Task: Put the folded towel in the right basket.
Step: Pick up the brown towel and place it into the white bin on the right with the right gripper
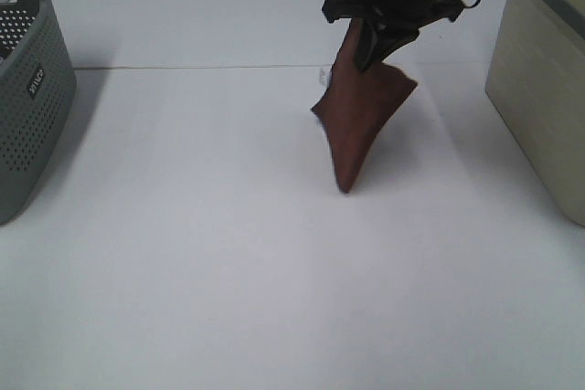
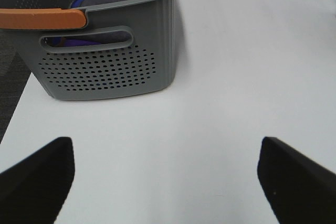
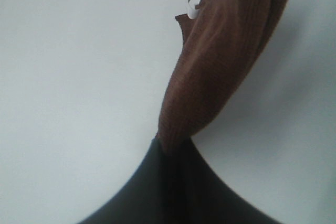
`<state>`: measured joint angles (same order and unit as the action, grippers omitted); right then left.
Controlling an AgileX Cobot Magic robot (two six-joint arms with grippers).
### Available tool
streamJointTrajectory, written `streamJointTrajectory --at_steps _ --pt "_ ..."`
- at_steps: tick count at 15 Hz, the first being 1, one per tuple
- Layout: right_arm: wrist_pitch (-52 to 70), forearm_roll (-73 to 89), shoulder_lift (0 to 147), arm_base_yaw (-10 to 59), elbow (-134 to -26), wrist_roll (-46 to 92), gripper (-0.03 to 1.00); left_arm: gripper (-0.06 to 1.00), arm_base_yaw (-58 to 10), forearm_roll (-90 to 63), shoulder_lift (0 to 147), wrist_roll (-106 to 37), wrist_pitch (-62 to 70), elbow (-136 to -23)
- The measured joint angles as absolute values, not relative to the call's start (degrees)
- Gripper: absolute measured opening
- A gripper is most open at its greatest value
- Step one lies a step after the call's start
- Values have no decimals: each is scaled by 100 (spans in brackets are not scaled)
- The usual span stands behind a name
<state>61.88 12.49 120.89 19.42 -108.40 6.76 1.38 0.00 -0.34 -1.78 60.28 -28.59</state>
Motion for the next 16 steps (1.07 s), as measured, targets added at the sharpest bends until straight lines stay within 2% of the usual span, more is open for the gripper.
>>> streamJointTrajectory --at_steps 7,9,16 --pt "6864 -1152 11075 1851 -10840 269 4 88 138 0 -34 -178 6028 -2859" --pt "6950 -1186 10915 1473 -10840 269 4 88 138 0 -34 -178 6028 -2859" --pt "6950 -286 10789 -693 -10840 751 4 88 138 0 -34 -178 6028 -2859"
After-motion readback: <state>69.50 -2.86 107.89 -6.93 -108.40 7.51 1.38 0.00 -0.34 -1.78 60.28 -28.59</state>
